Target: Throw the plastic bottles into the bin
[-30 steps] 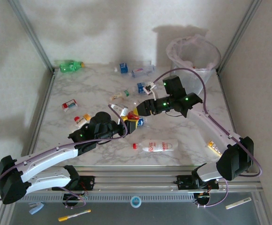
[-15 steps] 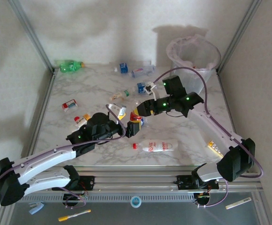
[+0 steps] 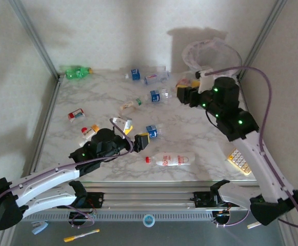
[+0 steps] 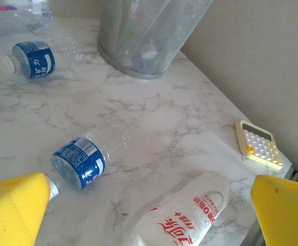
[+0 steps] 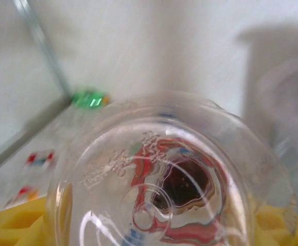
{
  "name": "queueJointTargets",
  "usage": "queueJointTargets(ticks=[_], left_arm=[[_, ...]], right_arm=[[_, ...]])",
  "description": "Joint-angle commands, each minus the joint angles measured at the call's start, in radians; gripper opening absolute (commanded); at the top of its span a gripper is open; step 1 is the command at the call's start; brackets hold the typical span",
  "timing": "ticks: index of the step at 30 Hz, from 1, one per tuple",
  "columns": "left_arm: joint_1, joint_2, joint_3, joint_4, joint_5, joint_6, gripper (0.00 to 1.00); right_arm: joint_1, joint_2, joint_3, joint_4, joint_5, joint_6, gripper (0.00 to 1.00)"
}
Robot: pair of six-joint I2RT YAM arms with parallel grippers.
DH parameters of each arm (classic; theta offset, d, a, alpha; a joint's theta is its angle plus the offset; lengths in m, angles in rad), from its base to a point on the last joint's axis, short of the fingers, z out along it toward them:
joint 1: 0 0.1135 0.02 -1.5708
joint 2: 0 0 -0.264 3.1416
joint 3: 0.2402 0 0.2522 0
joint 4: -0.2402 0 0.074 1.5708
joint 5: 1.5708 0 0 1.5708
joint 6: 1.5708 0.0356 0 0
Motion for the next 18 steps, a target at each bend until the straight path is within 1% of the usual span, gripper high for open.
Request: queueJointTargets(ticks=[1,5,8,12,14,18], left_arm=[[-0.004,-0.024,-0.026,0.038,-0.028,-0.030,1.00],[-0.004,-0.019,-0.037,0.054,-0.018,-0.039,1.00],[-0.005,-0.009,-0.037,0.061,-0.008,-0.040,1.00],[-0.004,-0.004,-0.037,0.070,0.000,-0.042,1.00],[-0.004,0.000,-0.036,0.069,0.003,-0.042,1.00],[-0.007,0.001,-0.031,0.060,0.015,-0.039,1.00]], right_arm=[[-0.004,-0.089,-0.059,0.282,0.211,-0.127,0.40],[-0.012,-0.145,-0.135,0.499,0.321,-0.226,0.36],[-0.029,-0.137,-0.129,0.538,0.336,-0.257,0.36],[-0.073,-0.090,-0.091,0.505,0.329,-0.247,0.36],[-0.108,-0.058,-0.069,0.480,0.302,-0.225,0.36],[-0.186,0.068,0.044,0.362,0.276,-0.181,0.37]])
